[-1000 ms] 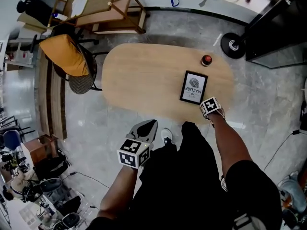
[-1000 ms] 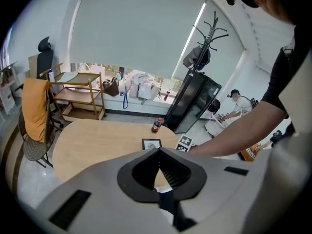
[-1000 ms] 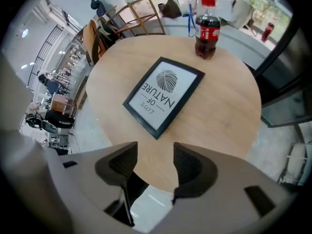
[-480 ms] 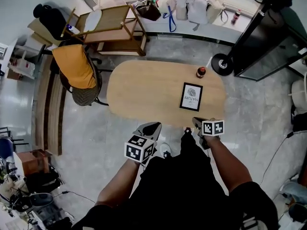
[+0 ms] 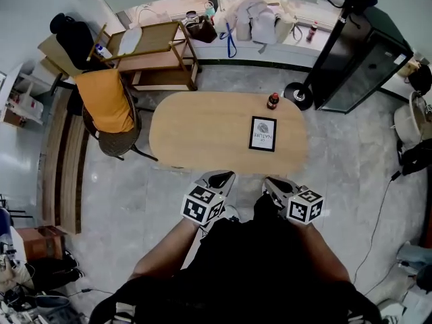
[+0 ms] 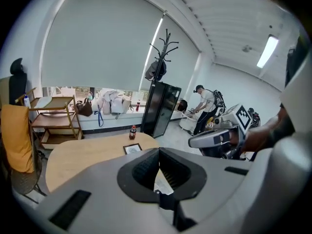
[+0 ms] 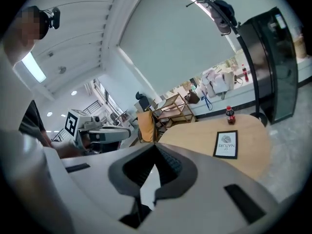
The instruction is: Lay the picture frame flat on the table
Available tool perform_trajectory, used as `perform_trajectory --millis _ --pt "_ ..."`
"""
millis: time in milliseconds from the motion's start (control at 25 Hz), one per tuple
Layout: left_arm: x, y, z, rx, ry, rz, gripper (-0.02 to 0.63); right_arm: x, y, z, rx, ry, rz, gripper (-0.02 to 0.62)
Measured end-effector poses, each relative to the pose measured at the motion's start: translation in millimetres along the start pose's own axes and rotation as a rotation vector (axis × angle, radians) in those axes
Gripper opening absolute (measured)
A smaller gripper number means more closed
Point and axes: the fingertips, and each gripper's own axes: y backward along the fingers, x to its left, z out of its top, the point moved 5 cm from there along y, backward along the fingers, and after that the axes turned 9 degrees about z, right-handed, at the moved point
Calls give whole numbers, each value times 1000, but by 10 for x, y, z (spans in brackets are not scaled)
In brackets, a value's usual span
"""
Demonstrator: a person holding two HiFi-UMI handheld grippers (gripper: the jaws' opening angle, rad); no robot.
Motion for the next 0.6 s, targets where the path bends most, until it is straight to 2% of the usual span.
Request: perform_trajectory --millis 240,440,600 --pt "-248 92 23 -35 -12 -3 5 38 385 137 -59 24 -25 2" --pt "-393 63 77 -75 50 37 5 -90 727 299 -46 72 -84 2" --pt "-564 -39 158 -101 95 69 5 -179 1026 391 -29 104 -82 2"
